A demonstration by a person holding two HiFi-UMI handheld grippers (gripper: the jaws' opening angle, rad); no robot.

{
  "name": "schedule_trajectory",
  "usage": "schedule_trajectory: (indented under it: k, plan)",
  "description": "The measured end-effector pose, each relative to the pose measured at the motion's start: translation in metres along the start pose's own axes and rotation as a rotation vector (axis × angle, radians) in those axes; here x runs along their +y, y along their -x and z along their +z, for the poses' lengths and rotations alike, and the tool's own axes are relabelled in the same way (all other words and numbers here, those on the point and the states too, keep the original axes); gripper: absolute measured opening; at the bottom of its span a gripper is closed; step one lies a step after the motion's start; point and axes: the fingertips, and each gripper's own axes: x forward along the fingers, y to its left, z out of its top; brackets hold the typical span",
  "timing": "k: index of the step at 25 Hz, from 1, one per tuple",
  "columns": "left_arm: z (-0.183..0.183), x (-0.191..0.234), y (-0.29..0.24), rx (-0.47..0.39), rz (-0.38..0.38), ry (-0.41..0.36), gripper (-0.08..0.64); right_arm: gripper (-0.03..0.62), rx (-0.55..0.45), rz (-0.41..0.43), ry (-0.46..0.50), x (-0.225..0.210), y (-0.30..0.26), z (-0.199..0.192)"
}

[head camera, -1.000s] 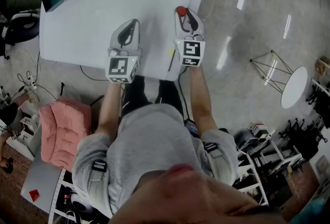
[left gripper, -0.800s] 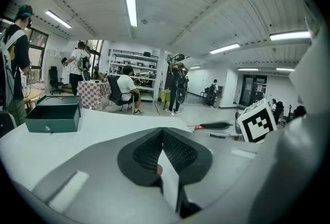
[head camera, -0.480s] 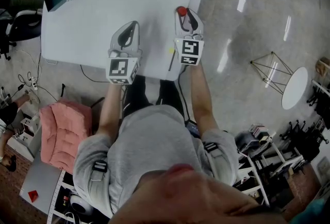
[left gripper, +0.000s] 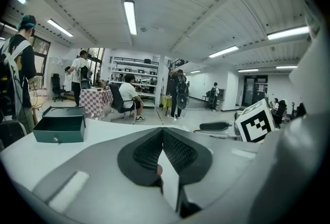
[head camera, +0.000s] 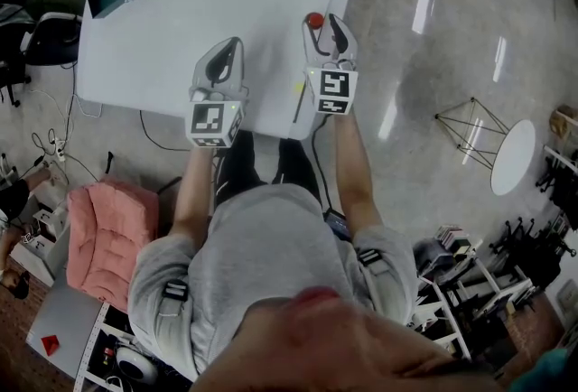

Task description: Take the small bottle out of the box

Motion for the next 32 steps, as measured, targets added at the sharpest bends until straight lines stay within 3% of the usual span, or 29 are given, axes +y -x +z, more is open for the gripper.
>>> schedule_trajectory:
  k: [13,19,32]
  plan:
    - [0.071,-0.011,0.055,-0.138,0.043,-0.058,0.012,0.170,-0.140,0.013,0.028,0.010,0.063,0.082]
    - [0.092,-0.021,0.080,-0.181,0.063,-0.082,0.012,0.120,-0.195,0.035,0.023,0.015,0.096,0.106]
    - [0.081,-0.049,0.125,-0.194,0.102,-0.097,0.012,0.060,-0.243,0.056,0.009,0.026,0.164,0.105]
